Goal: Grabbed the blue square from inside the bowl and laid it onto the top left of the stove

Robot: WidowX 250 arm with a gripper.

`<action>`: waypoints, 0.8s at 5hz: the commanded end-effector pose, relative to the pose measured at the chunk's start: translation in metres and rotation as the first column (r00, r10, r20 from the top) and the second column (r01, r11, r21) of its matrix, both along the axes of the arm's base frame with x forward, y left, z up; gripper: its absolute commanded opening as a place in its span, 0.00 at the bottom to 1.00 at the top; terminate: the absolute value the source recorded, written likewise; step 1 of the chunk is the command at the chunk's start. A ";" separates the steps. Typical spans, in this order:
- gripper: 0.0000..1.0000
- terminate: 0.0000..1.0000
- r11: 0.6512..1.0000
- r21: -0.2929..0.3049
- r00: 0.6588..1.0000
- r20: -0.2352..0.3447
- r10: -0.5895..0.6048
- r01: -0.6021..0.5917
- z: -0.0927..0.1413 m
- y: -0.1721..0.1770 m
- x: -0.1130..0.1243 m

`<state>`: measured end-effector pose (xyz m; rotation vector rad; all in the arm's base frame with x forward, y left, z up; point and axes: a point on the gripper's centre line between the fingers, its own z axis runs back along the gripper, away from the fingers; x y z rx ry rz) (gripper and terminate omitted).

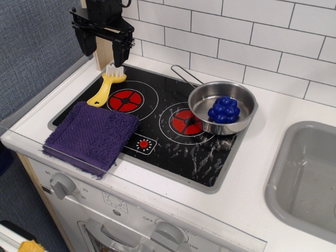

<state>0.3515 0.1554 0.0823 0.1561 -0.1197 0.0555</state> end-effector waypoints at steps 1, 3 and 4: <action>1.00 0.00 1.000 0.000 1.000 0.000 0.000 0.000 0.000 0.000 0.000; 1.00 0.00 0.965 -0.094 0.970 0.036 -0.241 0.243 0.001 -0.099 0.018; 1.00 0.00 0.932 -0.136 0.941 0.013 -0.339 0.337 -0.014 -0.150 0.028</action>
